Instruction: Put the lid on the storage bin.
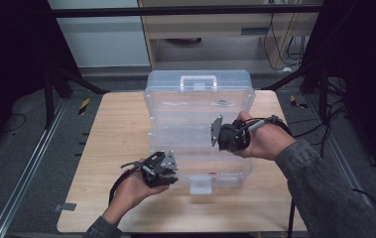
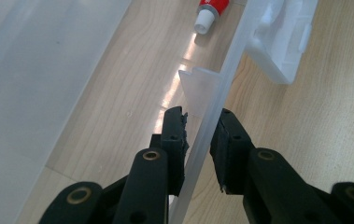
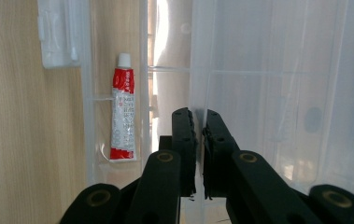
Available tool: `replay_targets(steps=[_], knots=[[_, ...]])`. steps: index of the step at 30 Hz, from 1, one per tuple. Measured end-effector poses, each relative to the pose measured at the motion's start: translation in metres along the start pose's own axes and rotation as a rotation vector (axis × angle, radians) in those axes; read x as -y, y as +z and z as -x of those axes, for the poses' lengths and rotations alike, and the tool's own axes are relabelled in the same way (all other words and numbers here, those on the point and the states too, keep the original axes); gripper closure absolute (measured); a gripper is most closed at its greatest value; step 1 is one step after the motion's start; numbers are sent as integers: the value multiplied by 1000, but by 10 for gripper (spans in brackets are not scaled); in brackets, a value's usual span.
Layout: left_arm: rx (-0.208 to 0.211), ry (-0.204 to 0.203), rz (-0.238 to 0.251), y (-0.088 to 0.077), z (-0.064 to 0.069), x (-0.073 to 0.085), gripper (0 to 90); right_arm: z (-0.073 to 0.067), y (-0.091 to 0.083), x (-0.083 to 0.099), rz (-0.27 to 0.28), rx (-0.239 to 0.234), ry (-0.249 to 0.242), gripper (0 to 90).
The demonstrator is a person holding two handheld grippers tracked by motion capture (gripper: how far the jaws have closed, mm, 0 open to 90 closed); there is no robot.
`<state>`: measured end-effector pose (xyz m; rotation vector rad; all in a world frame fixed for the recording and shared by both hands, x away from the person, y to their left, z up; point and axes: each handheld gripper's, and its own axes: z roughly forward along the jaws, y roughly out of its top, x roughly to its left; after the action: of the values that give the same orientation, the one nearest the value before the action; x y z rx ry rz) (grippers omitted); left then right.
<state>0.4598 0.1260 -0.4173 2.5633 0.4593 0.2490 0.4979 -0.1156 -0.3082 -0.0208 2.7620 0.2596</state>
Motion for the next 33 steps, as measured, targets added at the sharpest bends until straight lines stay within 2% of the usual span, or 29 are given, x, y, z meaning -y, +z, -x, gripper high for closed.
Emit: replay_targets(steps=[4,5,6,14,18,19,20,21,23,26,29,30,31,33], knots=[[-3,3,5,0,0,0,744,0,0,1,2,6,0,845],[-5,45,10,0,-3,0,742,0,0,1,1,5,-1,846],[-3,5,10,-1,0,2,742,0,0,1,1,4,-1,845],[-15,-18,61,-16,0,7,688,0,-1,3,5,5,-3,841],[15,-15,132,-37,0,8,701,-1,-1,3,4,7,-7,840],[14,22,145,-43,-2,7,706,-1,-1,3,6,7,-7,840],[18,23,153,-48,-1,6,720,-2,0,3,9,7,-7,840],[18,28,162,-56,-1,5,736,-2,0,4,11,8,-6,839],[-19,24,182,-74,-4,1,784,-3,0,5,14,7,-3,836],[-36,-4,238,-103,-16,-5,849,-5,0,5,17,14,-5,829],[-89,-47,252,-126,-39,-13,892,-6,0,6,22,18,-10,826],[-94,-70,260,-132,-49,-15,894,-7,0,6,20,19,-9,821],[-91,-109,282,-138,-61,-16,895,-7,0,6,18,21,-9,817],[-90,-163,311,-143,-77,-19,897,-8,0,5,16,25,-17,812]])
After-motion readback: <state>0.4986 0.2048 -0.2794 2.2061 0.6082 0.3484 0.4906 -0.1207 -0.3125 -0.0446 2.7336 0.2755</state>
